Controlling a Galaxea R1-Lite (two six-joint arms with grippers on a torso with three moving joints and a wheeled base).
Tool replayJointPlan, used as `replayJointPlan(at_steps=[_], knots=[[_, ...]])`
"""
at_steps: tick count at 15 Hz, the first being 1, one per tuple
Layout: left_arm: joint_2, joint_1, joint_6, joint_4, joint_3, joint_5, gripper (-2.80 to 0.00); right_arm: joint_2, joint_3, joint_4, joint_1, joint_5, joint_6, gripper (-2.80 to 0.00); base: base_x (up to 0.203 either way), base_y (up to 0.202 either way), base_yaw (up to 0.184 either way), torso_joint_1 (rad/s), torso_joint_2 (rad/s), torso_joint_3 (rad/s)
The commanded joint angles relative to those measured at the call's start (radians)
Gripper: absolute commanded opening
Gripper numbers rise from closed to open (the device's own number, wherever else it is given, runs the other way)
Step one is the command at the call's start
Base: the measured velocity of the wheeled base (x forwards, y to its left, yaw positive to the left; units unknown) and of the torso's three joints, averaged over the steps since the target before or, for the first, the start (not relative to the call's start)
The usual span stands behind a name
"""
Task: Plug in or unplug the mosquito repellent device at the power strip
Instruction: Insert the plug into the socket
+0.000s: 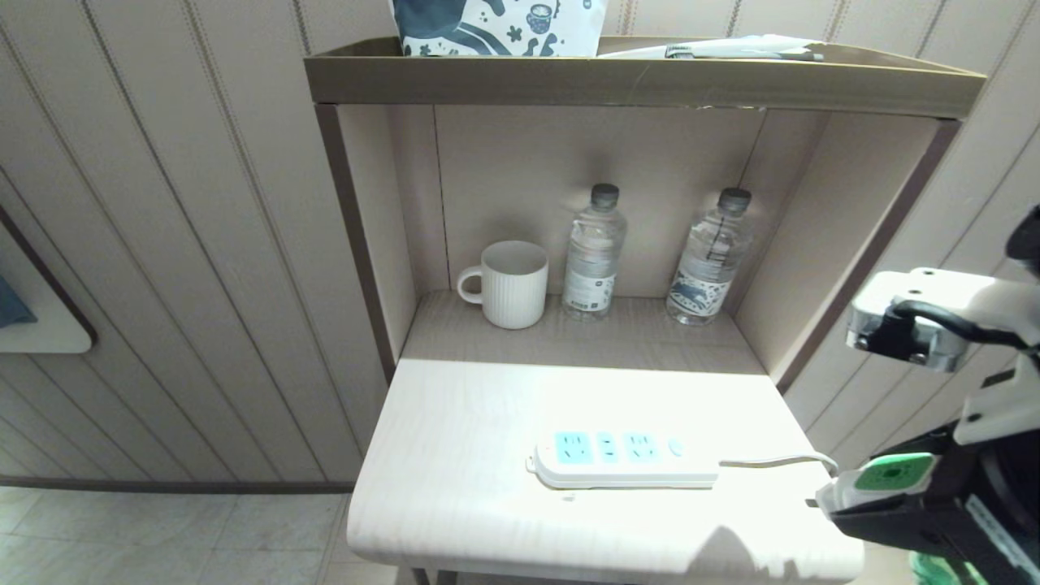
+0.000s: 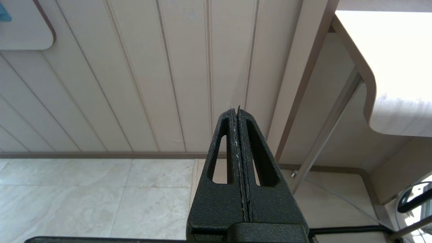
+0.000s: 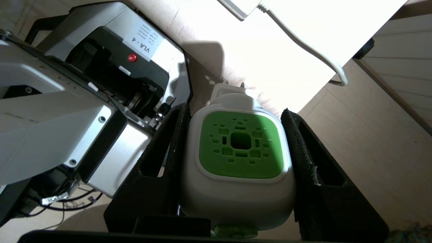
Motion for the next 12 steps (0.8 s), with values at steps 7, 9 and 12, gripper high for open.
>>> replayJointPlan(at_steps=[7, 9, 12], knots=[[0.0, 0.0, 0.0, 0.0, 0.0, 0.0, -2.8, -0.007, 0.088, -0.04, 0.001, -0.059, -0.005, -2.8, 0.0, 0.0, 0.0, 0.003, 0.0, -0.003], [0.0, 0.0, 0.0, 0.0, 0.0, 0.0, -2.8, -0.009, 0.103, -0.067, 0.001, -0.068, -0.006, -2.8, 0.0, 0.0, 0.0, 0.132, -0.3, -0.167], [0.0, 0.0, 0.0, 0.0, 0.0, 0.0, -2.8, -0.009, 0.112, -0.078, 0.001, -0.071, -0.005, -2.8, 0.0, 0.0, 0.0, 0.203, -0.46, -0.258]])
